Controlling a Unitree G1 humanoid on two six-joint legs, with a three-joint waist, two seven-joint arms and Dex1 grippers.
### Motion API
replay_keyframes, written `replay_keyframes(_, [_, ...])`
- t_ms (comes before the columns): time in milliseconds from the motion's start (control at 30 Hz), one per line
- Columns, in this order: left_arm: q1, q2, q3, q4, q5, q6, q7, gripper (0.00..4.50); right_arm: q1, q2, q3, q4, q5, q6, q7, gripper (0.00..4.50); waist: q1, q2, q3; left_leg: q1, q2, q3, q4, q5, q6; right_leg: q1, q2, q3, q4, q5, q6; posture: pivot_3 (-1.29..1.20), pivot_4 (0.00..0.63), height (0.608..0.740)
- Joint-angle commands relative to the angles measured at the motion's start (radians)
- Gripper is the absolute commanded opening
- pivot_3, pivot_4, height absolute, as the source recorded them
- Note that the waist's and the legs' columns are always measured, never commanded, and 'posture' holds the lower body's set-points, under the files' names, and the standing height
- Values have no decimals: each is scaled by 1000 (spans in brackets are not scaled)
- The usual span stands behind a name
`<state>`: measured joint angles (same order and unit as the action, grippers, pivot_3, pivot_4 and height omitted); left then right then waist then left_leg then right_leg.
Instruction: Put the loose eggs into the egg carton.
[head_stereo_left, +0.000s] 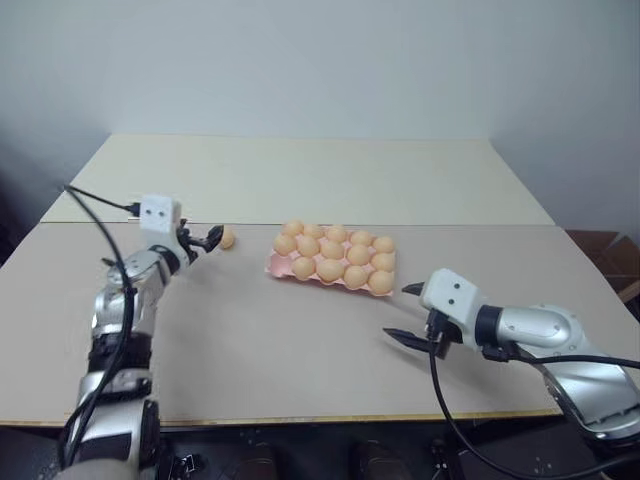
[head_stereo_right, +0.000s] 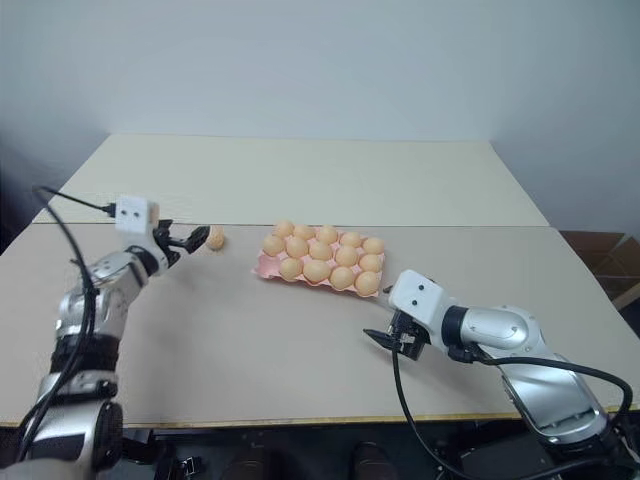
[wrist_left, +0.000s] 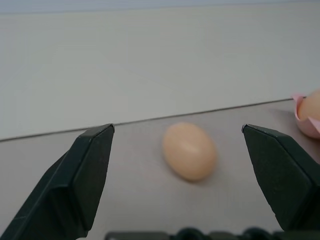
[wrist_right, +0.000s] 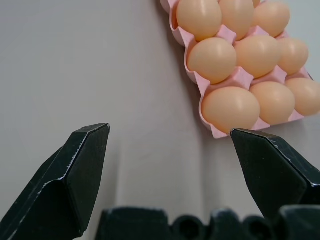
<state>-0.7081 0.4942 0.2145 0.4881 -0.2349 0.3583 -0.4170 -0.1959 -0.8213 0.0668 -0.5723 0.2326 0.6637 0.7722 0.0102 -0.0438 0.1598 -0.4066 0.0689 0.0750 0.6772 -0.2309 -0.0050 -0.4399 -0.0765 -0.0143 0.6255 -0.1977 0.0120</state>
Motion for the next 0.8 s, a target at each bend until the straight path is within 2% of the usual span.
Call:
replay_keyframes(33, [-73, -21, -12, 122, 26, -88, 3, 4464, 8, -11, -42, -57, 1, 9, -20, 4500, 1, 0, 0, 0, 0, 0, 0, 0, 0, 0, 0, 0, 0, 0, 0, 0, 150, 740])
replay_keyframes(400, [-240, -89, -20, 494, 87, -269, 64, 4464, 38, -25, -71, -84, 5, 30, -36, 4500, 1, -1, 0, 0, 0, 0, 1, 0, 0, 0, 0, 0, 0, 0, 3, 0, 150, 740])
replay_keyframes(733, [-300, -115, -20, 630, 105, -317, 111, 4464, 36, -30, -74, -80, 7, 33, -36, 4500, 1, -1, 0, -1, 0, 0, 1, 0, 0, 0, 0, 0, 0, 0, 3, 0, 150, 740])
replay_keyframes(800, [-317, -113, -7, 655, 99, -280, 130, 4464, 35, -31, -75, -79, 7, 35, -36, 4500, 1, -1, 0, -1, 0, 0, 1, 0, 0, 0, 0, 0, 0, 0, 3, 0, 150, 740])
